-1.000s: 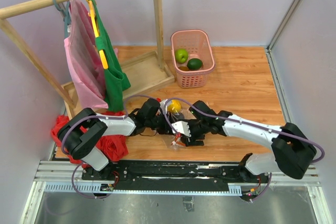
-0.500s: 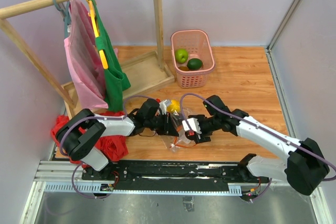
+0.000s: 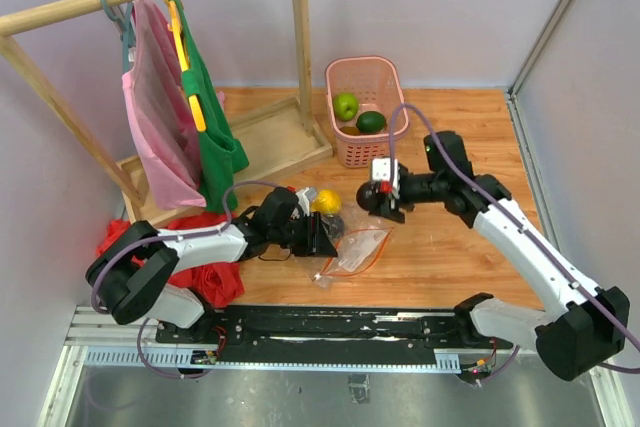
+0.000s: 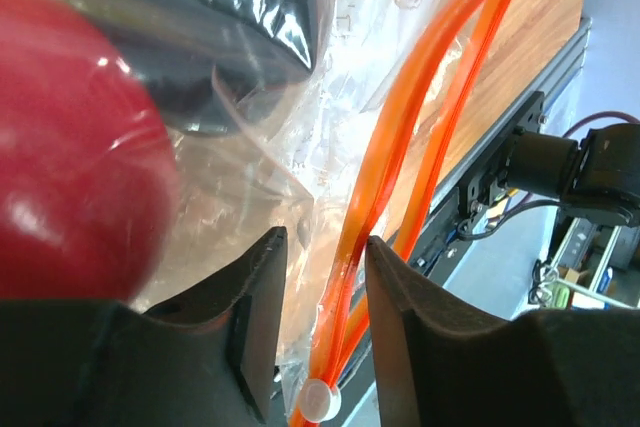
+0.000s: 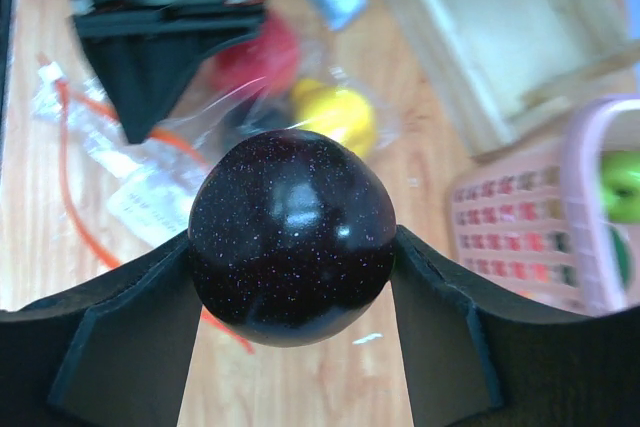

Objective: Open the zip-top bag and remove the fake food
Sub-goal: Pick up the fake fruit from the zipper food storage bag, then place the fake fruit in the bin.

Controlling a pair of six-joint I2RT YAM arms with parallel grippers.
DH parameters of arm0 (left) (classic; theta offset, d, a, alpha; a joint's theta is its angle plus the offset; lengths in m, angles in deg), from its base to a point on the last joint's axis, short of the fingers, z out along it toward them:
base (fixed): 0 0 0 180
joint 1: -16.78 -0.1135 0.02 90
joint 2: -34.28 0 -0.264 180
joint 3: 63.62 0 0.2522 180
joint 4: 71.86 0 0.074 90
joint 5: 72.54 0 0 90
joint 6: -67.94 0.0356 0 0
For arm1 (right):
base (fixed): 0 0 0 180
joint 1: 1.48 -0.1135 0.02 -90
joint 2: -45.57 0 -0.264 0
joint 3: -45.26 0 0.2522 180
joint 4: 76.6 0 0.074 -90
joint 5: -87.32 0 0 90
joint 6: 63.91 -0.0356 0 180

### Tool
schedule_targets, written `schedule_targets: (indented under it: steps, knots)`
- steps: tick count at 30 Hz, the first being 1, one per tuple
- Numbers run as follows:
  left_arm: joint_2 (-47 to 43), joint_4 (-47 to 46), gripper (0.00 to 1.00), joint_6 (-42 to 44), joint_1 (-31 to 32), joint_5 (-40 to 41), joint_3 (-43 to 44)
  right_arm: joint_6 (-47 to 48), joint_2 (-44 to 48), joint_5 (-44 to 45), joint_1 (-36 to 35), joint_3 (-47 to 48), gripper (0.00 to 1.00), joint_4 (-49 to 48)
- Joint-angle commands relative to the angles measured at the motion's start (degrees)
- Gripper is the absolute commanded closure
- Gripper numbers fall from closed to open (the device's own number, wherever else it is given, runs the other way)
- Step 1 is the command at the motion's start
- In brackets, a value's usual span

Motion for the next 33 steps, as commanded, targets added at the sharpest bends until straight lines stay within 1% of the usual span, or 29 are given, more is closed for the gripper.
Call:
schedule_targets:
  steps: [1,7,11,15,20,24,29,31,33]
  knots:
    - [-4.17,5.57,0.57,0.31,-0.7,3.68,0.37,-10.32,-2.31,-2.32,5.0,8.46,0.58,-2.8]
    - [-10.33,7.47,0.54,1.32,-0.96,7.18,0.45,-21.0,-10.63,1.26,10.21,19.87,0.57,-5.59]
    - [-15.8,8.38,0.52,1.95,-1.12,10.18,-0.01,-26.93,-17.14,2.97,12.2,27.23,0.57,-6.29]
    - [-21.71,8.5,0.47,1.93,-1.19,13.56,-1.18,-29.3,-22.94,6.08,12.5,34.17,0.57,-6.14]
    - [-29.4,7.78,0.38,1.44,-1.25,16.32,-3.69,-30.81,-29.88,9.51,12.52,41.88,0.55,-5.51]
    - [-34.07,7.99,0.35,-0.24,-1.32,17.94,-5.71,-30.95,-34.11,12.29,12.58,45.92,0.53,-5.51]
    - [-38.93,8.13,0.34,-2.49,-1.32,19.67,-8.33,-29.27,-37.94,15.9,12.55,48.91,0.43,-5.93]
    - [-40.8,8.21,0.33,-3.25,-1.32,20.41,-9.24,-28.93,-39.09,17.32,12.55,49.95,0.36,-6.23]
    - [-42.15,8.39,0.32,-4.07,-1.32,21.06,-9.93,-28.78,-40.2,19.19,12.58,50.77,0.24,-6.79]
